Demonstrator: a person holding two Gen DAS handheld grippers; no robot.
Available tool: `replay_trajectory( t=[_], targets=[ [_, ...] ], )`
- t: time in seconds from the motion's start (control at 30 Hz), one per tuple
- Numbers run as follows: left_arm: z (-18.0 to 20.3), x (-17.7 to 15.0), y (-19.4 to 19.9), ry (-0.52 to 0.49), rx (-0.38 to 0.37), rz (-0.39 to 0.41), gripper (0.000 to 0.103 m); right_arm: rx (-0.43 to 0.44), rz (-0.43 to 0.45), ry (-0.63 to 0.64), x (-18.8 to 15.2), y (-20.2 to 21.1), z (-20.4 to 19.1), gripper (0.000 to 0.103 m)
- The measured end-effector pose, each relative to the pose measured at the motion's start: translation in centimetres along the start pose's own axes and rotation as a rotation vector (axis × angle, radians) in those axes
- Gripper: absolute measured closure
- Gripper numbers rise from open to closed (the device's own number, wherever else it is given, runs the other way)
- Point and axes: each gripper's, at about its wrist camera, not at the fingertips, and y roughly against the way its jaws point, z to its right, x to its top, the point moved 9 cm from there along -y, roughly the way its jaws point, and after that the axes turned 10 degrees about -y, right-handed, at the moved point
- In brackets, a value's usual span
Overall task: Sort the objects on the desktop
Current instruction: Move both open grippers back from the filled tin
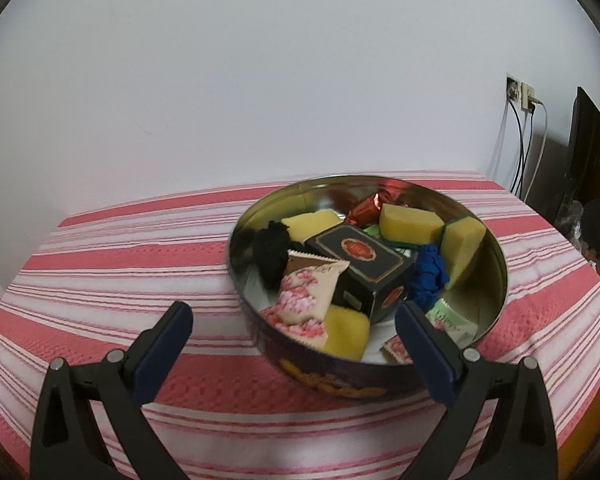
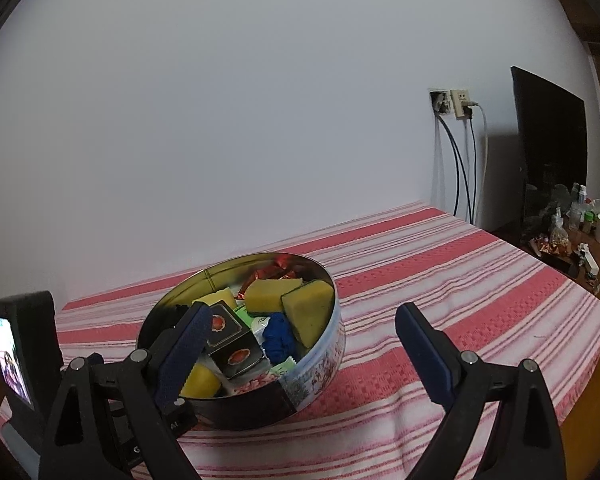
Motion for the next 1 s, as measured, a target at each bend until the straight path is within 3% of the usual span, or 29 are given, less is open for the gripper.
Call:
replay_trajectory(
  t=[0.47,0.8,1.0],
  targets=[
    [-2.4,0.7,2.0,0.026,0.02,0.042,0.001,0.032,0.055,0.022,0.2,1.6,-2.1,0.008],
    [-2.6,1.0,1.9,0.009,0.096,0.022,0.0,0.048,0.06,0.012,0.5,1.5,-1.6,0.008],
    [-2.8,1.6,2.1,0.071,0.04,0.046,0.0,0.047,0.056,0.001,0.5,1.3,-1.1,0.008]
  ],
)
